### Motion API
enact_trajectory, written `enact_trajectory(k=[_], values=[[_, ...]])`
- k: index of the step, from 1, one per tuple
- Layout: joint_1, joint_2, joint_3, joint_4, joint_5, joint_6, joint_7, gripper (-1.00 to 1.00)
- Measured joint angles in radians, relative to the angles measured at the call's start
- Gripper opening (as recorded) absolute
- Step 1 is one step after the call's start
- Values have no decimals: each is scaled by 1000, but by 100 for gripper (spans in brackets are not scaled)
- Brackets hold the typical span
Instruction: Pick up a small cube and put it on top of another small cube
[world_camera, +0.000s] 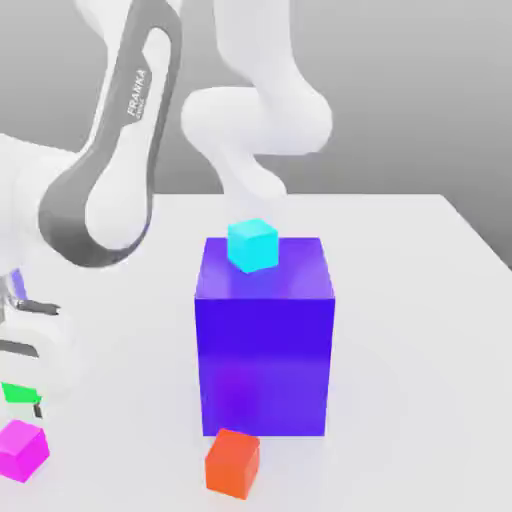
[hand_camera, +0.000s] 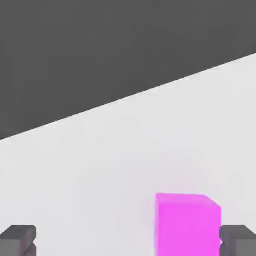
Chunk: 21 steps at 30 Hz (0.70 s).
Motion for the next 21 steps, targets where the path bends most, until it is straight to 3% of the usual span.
enact_trajectory(k=[4,5,12,16,21], values=[[-75,145,81,32,80,99,-64,0],[-87,166,96,37,94,115,-74,-100],[-86,163,94,37,91,111,-73,-100],[-31,35,18,1,-2,22,-6,-100],[-43,-146,-105,-123,-148,-11,1,-100]])
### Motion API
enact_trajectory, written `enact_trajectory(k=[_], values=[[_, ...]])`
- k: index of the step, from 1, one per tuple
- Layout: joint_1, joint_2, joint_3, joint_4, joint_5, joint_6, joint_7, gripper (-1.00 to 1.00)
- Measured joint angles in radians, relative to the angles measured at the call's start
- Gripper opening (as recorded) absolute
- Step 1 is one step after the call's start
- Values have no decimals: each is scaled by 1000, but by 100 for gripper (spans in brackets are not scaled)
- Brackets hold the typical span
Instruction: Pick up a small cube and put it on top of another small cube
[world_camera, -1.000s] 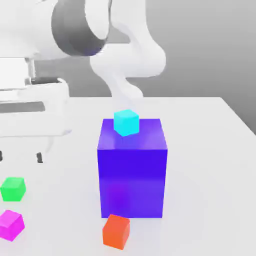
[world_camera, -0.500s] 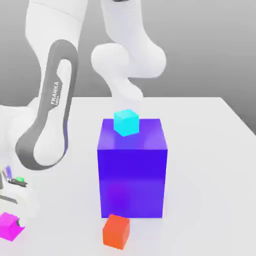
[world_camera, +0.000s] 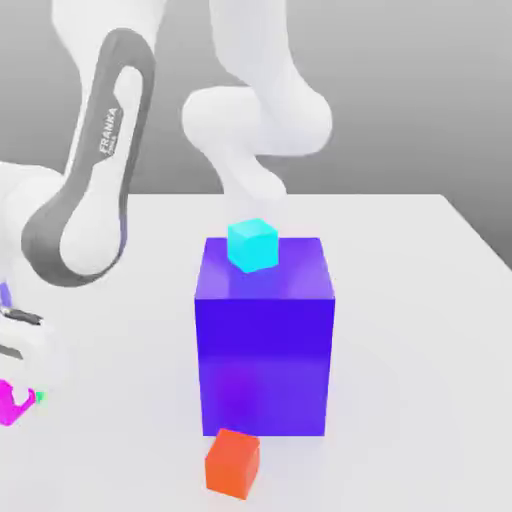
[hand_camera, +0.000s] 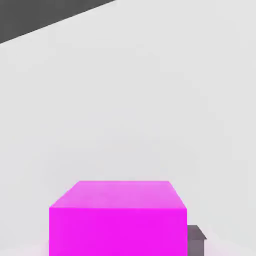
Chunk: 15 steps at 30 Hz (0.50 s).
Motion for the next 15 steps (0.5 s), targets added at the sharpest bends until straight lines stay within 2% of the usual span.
enact_trajectory(k=[3,5,12,13,15], values=[[-30,-101,-59,-83,-71,-8,-19,-100],[-54,-124,-72,-117,-75,2,-47,-100],[-129,40,36,-112,144,132,-215,-100],[-139,54,50,-110,163,143,-229,100],[-139,54,50,-110,163,143,-229,100]])
